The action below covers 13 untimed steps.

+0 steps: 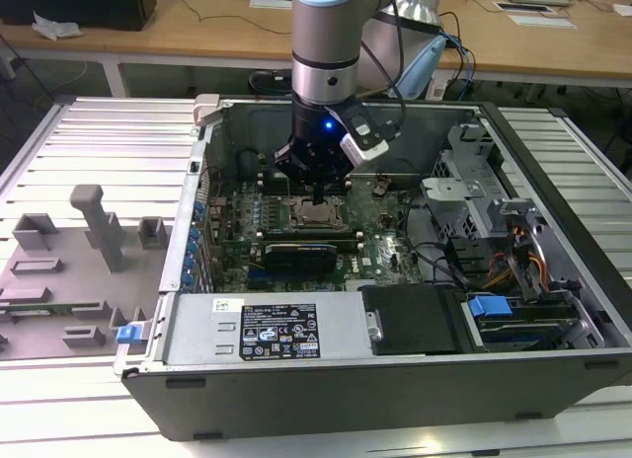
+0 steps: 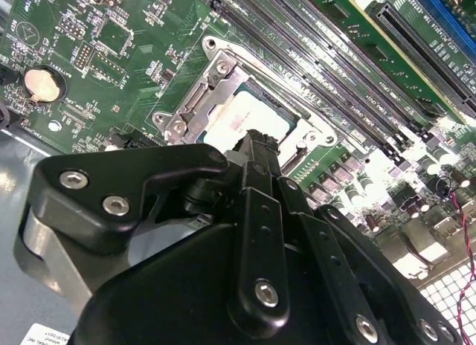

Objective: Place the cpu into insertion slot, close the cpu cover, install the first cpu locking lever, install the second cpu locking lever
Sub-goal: 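Install the first cpu locking lever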

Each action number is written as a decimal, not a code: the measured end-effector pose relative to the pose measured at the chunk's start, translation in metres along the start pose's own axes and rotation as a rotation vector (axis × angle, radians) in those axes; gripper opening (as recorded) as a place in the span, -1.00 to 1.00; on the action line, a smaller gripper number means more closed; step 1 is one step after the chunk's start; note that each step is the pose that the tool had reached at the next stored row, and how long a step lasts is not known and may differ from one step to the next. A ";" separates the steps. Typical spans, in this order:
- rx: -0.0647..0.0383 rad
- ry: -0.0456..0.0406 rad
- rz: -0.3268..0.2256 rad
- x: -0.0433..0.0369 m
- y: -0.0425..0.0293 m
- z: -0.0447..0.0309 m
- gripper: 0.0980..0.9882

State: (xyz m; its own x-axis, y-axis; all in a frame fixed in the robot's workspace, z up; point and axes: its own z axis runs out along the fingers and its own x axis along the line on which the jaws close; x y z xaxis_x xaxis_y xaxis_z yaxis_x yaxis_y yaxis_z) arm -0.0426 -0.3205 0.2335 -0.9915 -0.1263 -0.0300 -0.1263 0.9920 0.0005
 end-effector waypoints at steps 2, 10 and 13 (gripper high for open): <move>0.000 0.0000 0.000 0.0000 0.0000 0.0000 -0.98; -0.001 -0.0002 0.000 -0.0005 0.0000 -0.0146 -0.98; 0.000 -0.0001 0.000 -0.0005 0.0000 -0.0150 -0.98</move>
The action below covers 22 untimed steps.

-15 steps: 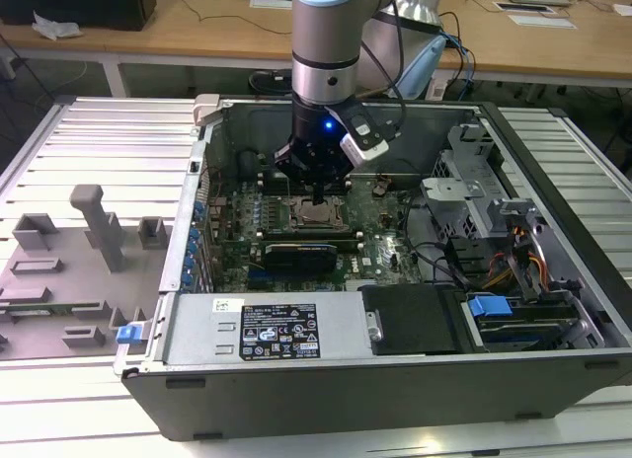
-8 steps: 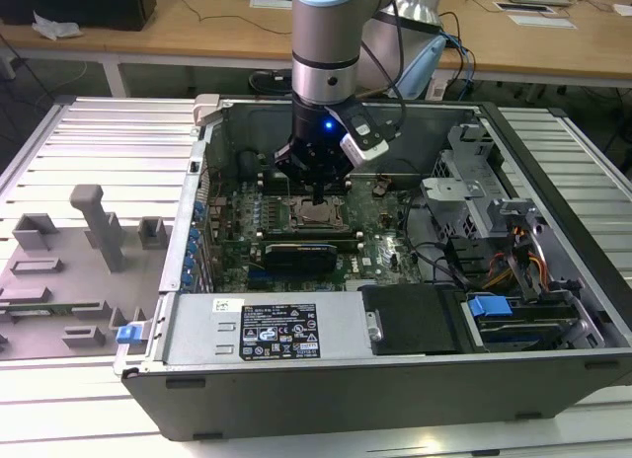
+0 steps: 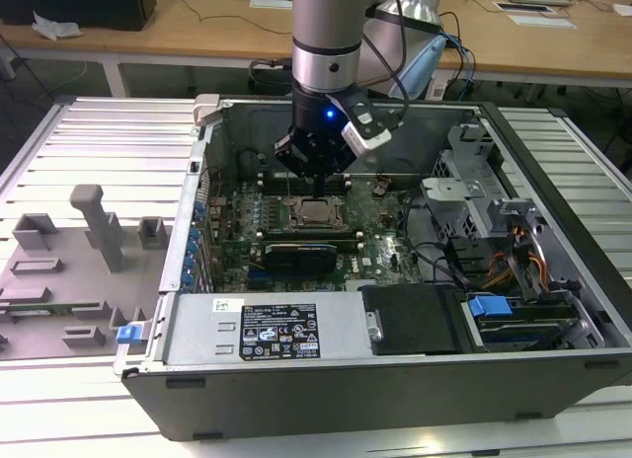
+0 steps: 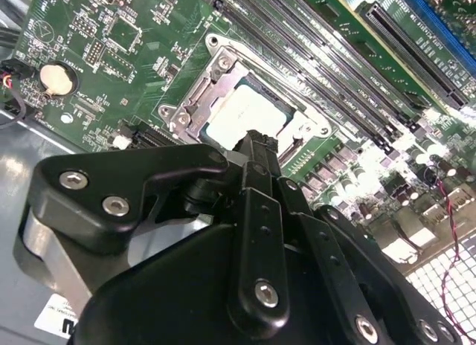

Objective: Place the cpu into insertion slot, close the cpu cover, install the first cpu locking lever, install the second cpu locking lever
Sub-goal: 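Install the first cpu locking lever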

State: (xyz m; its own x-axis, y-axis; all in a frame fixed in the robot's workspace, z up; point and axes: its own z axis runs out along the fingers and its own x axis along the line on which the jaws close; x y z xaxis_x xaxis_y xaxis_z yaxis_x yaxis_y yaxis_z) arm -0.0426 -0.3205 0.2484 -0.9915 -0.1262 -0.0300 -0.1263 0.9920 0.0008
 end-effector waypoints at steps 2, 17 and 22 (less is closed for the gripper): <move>0.000 0.0001 0.000 0.0023 0.0003 -0.0002 -0.98; -0.003 -0.0095 0.000 0.0504 0.0064 -0.0016 -0.98; -0.090 -0.0293 0.003 0.0578 0.0074 -0.0018 -0.98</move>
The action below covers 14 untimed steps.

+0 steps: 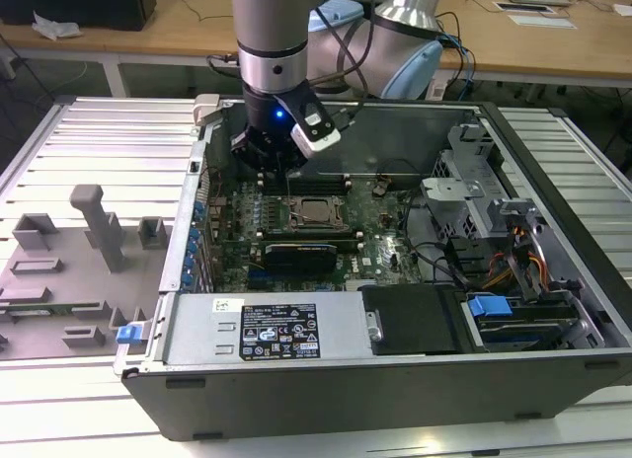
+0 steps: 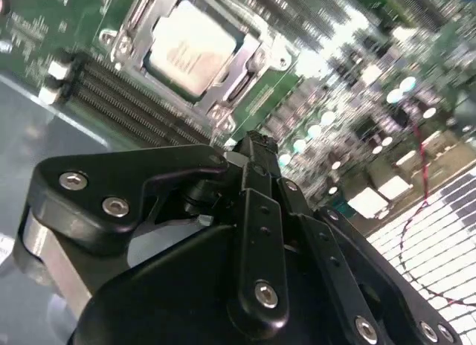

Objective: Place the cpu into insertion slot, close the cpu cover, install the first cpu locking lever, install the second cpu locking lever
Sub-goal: 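Install the first cpu locking lever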

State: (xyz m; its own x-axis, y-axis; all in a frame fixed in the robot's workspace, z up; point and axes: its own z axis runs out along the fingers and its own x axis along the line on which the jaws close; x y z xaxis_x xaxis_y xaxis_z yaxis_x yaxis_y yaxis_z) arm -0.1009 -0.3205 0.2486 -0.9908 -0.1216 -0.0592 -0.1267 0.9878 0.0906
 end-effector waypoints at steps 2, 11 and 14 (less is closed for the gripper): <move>-0.040 -0.0102 0.001 0.0024 0.0004 -0.0006 -0.98; -0.131 -0.0391 0.006 0.0008 0.0005 -0.0035 -0.98; -0.130 -0.0396 0.010 -0.0069 -0.0006 -0.0025 -0.98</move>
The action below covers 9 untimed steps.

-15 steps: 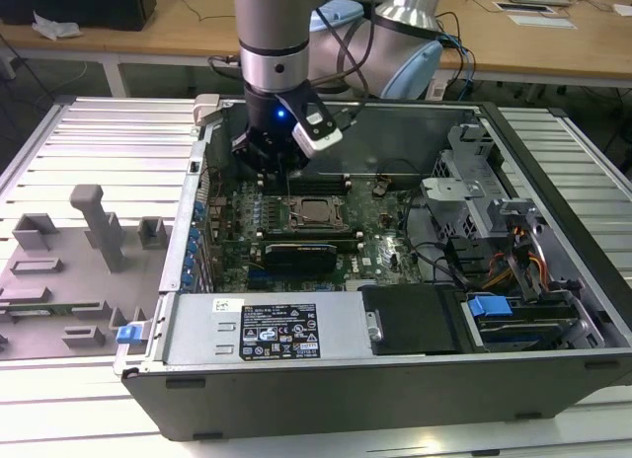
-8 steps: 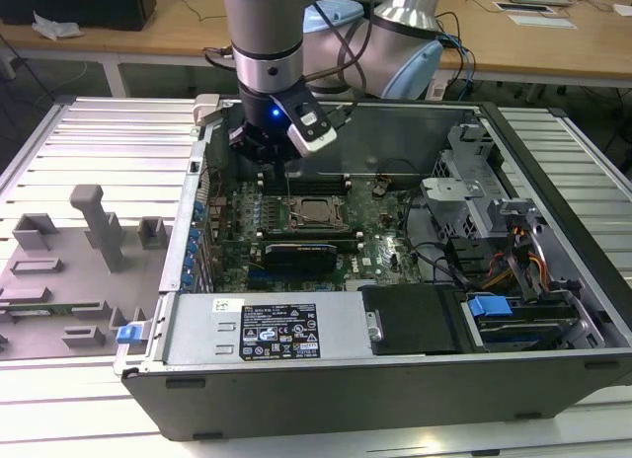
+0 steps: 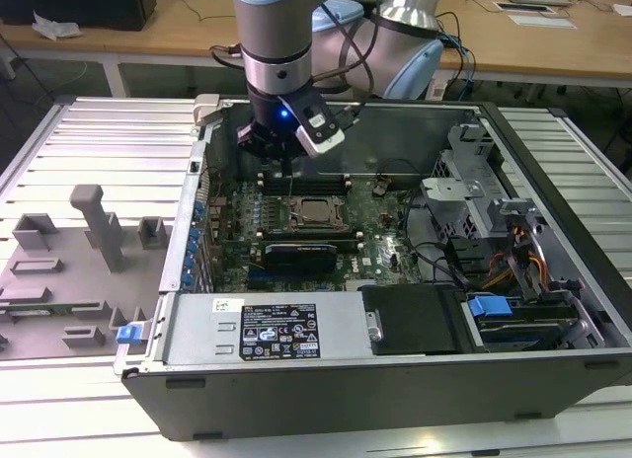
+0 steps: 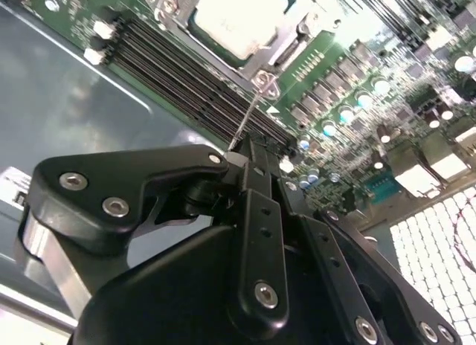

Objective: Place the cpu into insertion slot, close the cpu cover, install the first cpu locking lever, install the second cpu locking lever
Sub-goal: 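Install the first cpu locking lever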

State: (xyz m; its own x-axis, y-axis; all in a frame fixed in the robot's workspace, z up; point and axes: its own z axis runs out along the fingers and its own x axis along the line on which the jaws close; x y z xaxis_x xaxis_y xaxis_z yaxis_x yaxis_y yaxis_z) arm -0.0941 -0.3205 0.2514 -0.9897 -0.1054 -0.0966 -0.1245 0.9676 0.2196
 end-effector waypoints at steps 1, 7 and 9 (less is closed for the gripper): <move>0.000 -0.0005 0.002 -0.0029 -0.0005 0.0006 -0.98; 0.001 -0.0021 0.009 -0.0164 -0.0025 0.0030 -0.98; 0.001 -0.0025 0.011 -0.0226 -0.0034 0.0038 -0.98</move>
State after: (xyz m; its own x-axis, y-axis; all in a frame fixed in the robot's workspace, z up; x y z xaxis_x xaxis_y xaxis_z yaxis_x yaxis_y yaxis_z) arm -0.0711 -0.3206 0.2492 -0.9908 -0.0945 -0.0967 -0.1139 0.9689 0.2196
